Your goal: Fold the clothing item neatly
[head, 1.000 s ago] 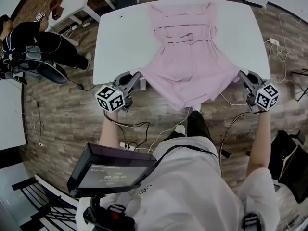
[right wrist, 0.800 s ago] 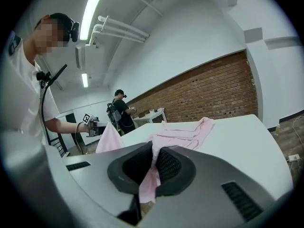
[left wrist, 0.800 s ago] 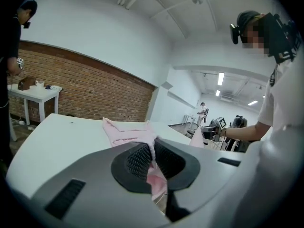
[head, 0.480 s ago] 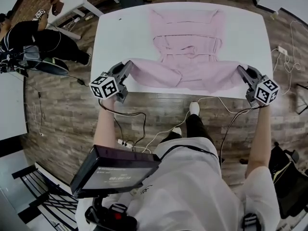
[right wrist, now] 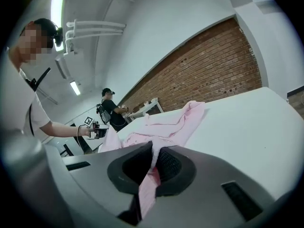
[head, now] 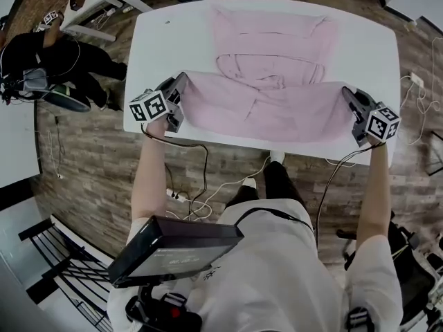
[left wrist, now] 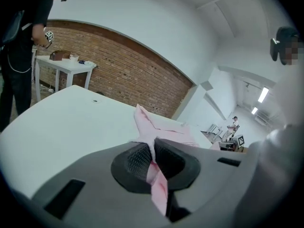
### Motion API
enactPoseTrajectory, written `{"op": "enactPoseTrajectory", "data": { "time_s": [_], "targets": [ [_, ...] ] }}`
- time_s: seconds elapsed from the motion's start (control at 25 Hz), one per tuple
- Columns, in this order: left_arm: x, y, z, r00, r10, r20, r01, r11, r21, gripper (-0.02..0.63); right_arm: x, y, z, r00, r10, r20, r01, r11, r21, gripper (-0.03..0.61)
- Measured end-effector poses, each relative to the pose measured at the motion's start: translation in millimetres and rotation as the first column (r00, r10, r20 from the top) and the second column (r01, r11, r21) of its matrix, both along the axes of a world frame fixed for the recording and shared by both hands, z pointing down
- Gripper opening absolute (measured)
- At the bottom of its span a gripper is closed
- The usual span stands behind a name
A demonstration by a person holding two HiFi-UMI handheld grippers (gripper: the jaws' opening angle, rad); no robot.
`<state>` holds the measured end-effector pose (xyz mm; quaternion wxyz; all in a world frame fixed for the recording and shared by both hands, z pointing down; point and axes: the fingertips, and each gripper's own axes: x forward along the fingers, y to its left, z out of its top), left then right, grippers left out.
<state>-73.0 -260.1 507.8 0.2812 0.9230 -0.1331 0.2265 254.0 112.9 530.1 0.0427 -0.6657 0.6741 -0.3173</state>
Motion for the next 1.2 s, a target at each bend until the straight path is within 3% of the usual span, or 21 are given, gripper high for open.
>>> {"op": "enactPoseTrajectory", "data": {
  "time_s": [0.2, 0.44, 0.52, 0.72, 0.8, 1.0, 1.08, 1.2],
  "targets": [
    [32.3, -14.1, 27.3, 0.997, 0.006, 0.082, -0.006, 1.0, 0.003, 0.012, 19.5, -26.6, 26.2, 1.0, -0.03, 0.007, 0.031, 0.998, -0.056, 0.011],
    [44.7, -12.6, 52.8, 0.98, 0.07, 0.184, -0.083, 0.994, 0.066, 0.014, 16.9, -35.0, 47.2, 0.994, -0.101, -0.042, 0.095, 0.986, -0.139, 0.012],
    [47.2, -10.8, 58.6, 0.975, 0.094, 0.201, -0.111, 0.991, 0.077, 0.018, 13.9, -38.4, 52.9, 0.99, -0.128, -0.061, 0.116, 0.979, -0.17, 0.047],
    [50.0, -0.3, 71.9, 0.953, 0.191, 0.235, -0.21, 0.976, 0.059, 0.205, 3.0, -35.5, 64.3, 0.972, -0.212, -0.104, 0.176, 0.944, -0.278, 0.153],
    [47.0, 3.6, 76.3, 0.93, 0.252, 0.269, -0.27, 0.962, 0.031, 0.31, 1.3, -31.8, 67.2, 0.968, -0.23, -0.101, 0.188, 0.929, -0.32, 0.211],
    [32.6, 5.8, 80.0, 0.851, 0.409, 0.33, -0.417, 0.908, -0.048, 0.354, 3.7, -18.1, 65.4, 0.971, -0.22, -0.091, 0.167, 0.903, -0.396, 0.309],
    [24.2, 7.3, 80.2, 0.807, 0.48, 0.344, -0.48, 0.872, -0.089, 0.354, 2.8, -12.1, 63.7, 0.971, -0.219, -0.101, 0.157, 0.892, -0.425, 0.33],
    [13.6, 8.0, 81.2, 0.715, 0.584, 0.386, -0.581, 0.802, -0.137, 0.354, 2.4, -0.7, 61.1, 0.969, -0.216, -0.12, 0.137, 0.875, -0.465, 0.341]
  ]
}}
